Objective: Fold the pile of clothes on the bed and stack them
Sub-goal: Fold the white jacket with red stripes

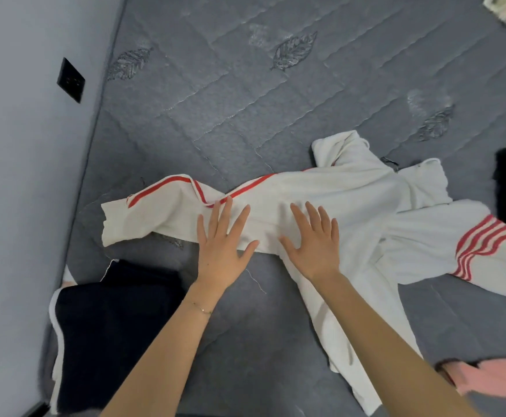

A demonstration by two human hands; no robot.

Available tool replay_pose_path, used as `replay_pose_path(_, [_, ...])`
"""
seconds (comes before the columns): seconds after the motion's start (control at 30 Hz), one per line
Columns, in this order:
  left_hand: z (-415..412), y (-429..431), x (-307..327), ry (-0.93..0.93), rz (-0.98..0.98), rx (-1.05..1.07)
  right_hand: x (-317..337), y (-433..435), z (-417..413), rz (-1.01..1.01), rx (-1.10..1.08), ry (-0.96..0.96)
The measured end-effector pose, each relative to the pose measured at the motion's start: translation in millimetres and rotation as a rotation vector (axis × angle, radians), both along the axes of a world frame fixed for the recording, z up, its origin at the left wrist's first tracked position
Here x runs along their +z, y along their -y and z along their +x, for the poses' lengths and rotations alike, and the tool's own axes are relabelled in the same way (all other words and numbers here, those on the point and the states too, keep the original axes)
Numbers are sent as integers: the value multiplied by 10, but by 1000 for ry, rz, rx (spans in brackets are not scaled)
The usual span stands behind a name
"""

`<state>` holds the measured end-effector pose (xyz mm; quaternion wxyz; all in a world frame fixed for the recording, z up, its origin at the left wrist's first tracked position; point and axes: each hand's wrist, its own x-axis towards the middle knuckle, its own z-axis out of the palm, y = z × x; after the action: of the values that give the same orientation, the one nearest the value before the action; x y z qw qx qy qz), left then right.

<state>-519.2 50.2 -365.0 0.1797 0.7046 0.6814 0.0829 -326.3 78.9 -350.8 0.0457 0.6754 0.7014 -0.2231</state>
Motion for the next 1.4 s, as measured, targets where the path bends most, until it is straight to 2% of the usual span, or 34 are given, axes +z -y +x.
replay_pose_path(0.27, [1123,516,-97,20,-4,-35,-23,592,1065,-6,-57,-63])
replay_pose_path(0.47, [1993,1016,-183,110,-143,41,-40,1083,1893,-10,-110,-134])
replay_pose_path(0.6, [2523,1320,-158,300,-280,284,-80,1378,2379,-111,-218,-135])
replay_pose_path(0.73, [2826,1566,-142,635,-424,772,-211,1575,2592,-385,-421,-293])
replay_pose_path(0.83, [2907,1745,-177,820,-486,1102,-223,1683,2578,-296,-423,-408])
replay_pose_path(0.9, [2903,1858,-202,871,-533,1189,-159,1740,2525,-249,-460,-567])
replay_pose_path(0.93, [2882,1906,-212,856,-544,1164,-118,1761,2499,-247,-477,-661])
replay_pose_path(1.0, [2815,1972,-209,789,-488,1049,-37,1779,2421,-267,-467,-816])
replay_pose_path(1.07, [2729,1989,-179,734,-410,979,-13,1794,2326,-336,-396,-874])
replay_pose_path(1.17, [2629,1996,-135,699,-330,967,-105,1833,2172,-357,-327,-785])
replay_pose_path(1.27, [2557,2009,-77,647,-183,1027,-229,1897,2102,-240,-513,-666])
replay_pose_path(1.33, [2466,2035,-38,634,-88,1052,-291,1919,2072,-255,-631,-619])
replay_pose_path(1.4, [2322,2059,11,629,-29,1057,-340,1945,2030,-256,-654,-506])
